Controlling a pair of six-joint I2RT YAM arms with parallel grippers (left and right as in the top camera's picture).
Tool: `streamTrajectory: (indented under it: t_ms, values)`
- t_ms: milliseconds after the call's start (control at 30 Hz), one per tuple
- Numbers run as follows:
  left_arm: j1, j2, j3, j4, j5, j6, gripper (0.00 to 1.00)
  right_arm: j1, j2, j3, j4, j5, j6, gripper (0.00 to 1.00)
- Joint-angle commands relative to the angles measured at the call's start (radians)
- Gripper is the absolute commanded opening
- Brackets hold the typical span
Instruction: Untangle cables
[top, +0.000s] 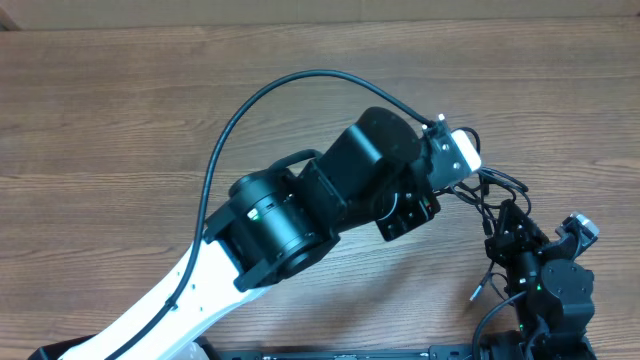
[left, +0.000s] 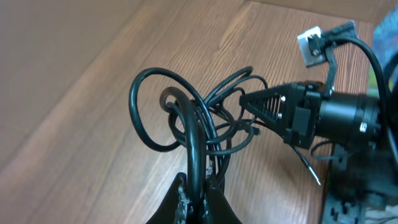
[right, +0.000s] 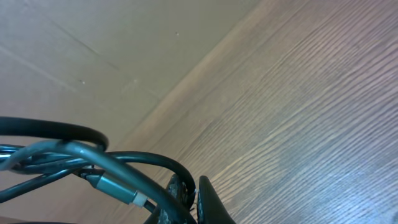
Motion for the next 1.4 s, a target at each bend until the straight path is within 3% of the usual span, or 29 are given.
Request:
streamTrajectory:
  t_ms: [0,167,267,333,400,467,933,1033,1133,1367]
  values:
    - [0.027,-0.122,0.025,0.011,-0.048,0.166,0.04,-0.016,0.006,-0.021,-0.04,0.126,0.0,0.04]
    - [0.03,-0.123,0.025,0.005,-0.063,0.167,0.04,-0.016,0.006,-0.021,-0.024,0.075,-0.026,0.05]
    - [0.03,-0.123,0.025,0.009,-0.164,0.166,0.04,-0.016,0.006,-0.021,0.008,0.002,-0.117,0.15]
    - [0.03,-0.123,0.025,0.013,-0.242,0.158,0.04,-0.016,0.006,-0.021,0.03,-0.076,-0.201,0.42]
    - [0.03,-0.123,0.025,0.013,-0.288,0.154,0.04,-0.016,0.006,-0.021,0.06,-0.181,-0.314,0.77]
    - [0.03,-0.123,0.025,0.013,-0.311,0.154,0.04,-0.016,0.006,-0.021,0.093,-0.29,-0.399,1.0]
    - [0.03,-0.12,0.025,-0.018,-0.295,0.155,0.04,-0.016,0.006,-0.021,0.172,-0.446,-0.432,1.0]
    - [0.03,-0.115,0.025,-0.023,-0.238,0.156,0.04,-0.016,0.006,-0.021,0.227,-0.542,-0.444,1.0]
    - [0.03,-0.1,0.025,-0.028,-0.134,0.174,0.04,-0.016,0.006,-0.021,0.303,-0.688,-0.48,0.89]
    - [0.03,-0.042,0.025,-0.07,0.014,0.248,0.04,-0.016,0.006,-0.021,0.396,-0.832,-0.48,0.84]
